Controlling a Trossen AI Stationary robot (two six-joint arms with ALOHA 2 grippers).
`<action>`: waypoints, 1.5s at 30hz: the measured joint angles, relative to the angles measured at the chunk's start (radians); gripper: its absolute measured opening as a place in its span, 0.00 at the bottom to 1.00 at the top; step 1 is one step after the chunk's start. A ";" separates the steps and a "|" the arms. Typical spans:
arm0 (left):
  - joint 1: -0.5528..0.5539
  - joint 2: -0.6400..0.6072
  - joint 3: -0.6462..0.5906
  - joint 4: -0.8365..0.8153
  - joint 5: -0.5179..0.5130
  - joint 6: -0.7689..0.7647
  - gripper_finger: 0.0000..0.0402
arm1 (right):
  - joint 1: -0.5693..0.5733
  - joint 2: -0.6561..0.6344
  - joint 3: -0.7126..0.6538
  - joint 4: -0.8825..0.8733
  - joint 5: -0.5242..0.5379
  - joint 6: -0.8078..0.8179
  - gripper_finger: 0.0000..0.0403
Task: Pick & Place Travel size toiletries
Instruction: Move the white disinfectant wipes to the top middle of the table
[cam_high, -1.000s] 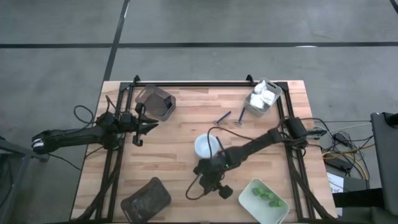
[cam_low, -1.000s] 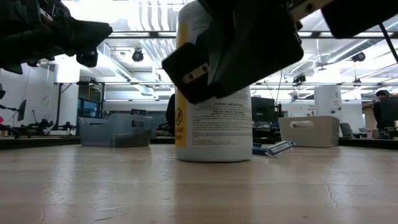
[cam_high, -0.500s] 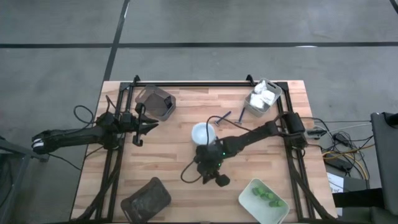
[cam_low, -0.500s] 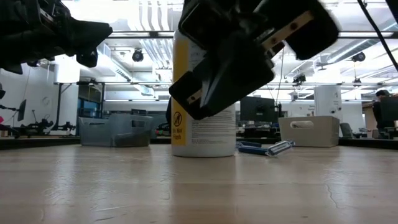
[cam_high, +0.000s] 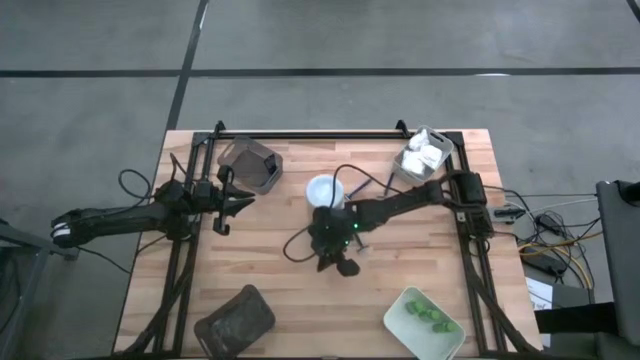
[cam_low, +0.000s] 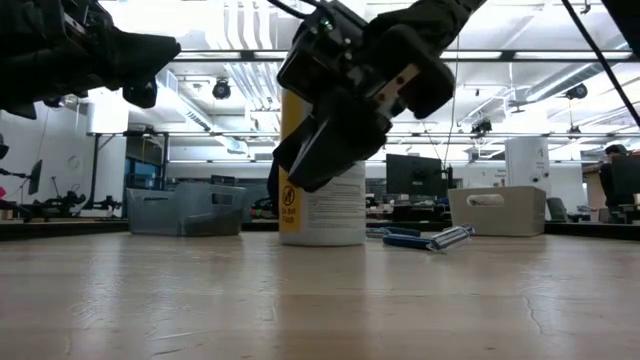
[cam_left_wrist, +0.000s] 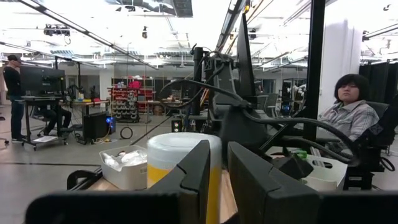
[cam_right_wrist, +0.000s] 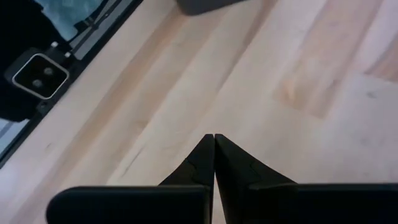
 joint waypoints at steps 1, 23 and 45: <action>0.000 0.000 0.000 0.000 0.000 0.000 0.16 | -0.007 0.000 0.000 0.005 0.000 -0.001 0.02; 0.000 0.000 0.000 0.000 0.000 0.000 0.16 | -0.251 0.000 0.000 0.050 -0.109 -0.022 0.02; 0.000 0.000 0.000 -0.001 0.000 0.000 0.16 | -0.458 -0.096 0.000 0.043 -0.103 -0.001 0.02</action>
